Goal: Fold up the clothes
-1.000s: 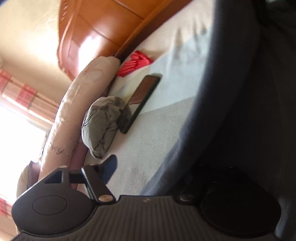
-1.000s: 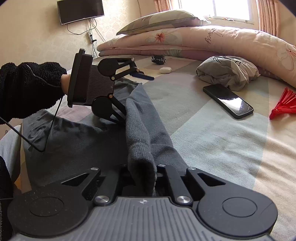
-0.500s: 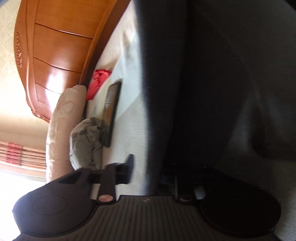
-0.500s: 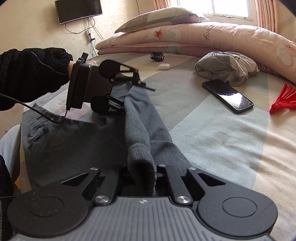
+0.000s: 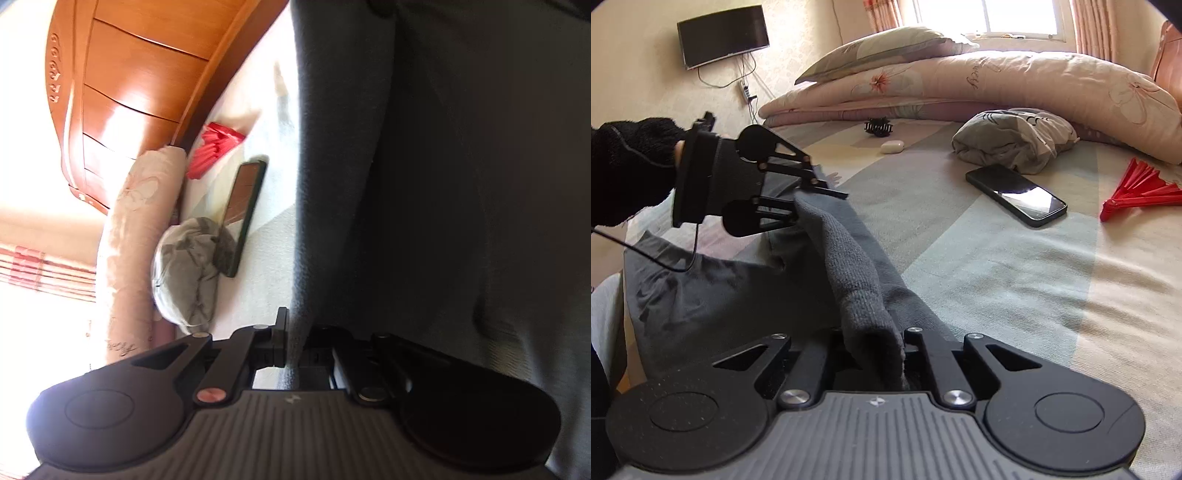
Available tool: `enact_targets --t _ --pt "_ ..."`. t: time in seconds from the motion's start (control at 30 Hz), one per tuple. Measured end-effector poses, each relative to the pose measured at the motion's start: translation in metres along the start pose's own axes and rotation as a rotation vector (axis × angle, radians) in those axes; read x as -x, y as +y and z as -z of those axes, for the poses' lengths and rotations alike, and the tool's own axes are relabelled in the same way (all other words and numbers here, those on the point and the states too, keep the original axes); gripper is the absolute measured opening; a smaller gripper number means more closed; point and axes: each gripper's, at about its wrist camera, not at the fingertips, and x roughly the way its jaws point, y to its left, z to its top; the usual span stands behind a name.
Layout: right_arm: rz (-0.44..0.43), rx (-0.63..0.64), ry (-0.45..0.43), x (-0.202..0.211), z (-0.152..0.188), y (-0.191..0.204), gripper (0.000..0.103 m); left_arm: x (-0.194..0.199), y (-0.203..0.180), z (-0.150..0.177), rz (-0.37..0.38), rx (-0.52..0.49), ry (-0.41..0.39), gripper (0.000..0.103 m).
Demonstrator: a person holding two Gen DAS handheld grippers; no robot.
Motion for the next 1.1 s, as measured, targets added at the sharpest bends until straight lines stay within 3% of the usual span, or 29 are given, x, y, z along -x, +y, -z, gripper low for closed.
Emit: enact_targets --t 0.17,0.33,0.5,0.8,1.1 --pt "-0.008 -0.023 -0.028 0.01 0.003 0.001 0.011 0.027 0.005 -0.008 0.01 0.02 0.009 0.0" --pt "-0.029 -0.037 -0.046 0.02 0.007 0.0 0.012 0.059 -0.001 -0.015 0.067 0.032 -0.023 0.0" --pt "-0.052 -0.045 -0.049 0.024 0.014 -0.001 0.012 0.082 -0.011 -0.024 0.19 0.039 -0.044 0.0" --pt "-0.066 -0.002 0.006 0.023 0.023 0.0 0.012 0.094 -0.022 -0.044 0.359 0.014 -0.065 0.0" --pt "-0.046 0.039 0.064 0.018 0.032 0.005 0.014 0.083 -0.033 -0.059 0.435 0.038 -0.065 0.0"
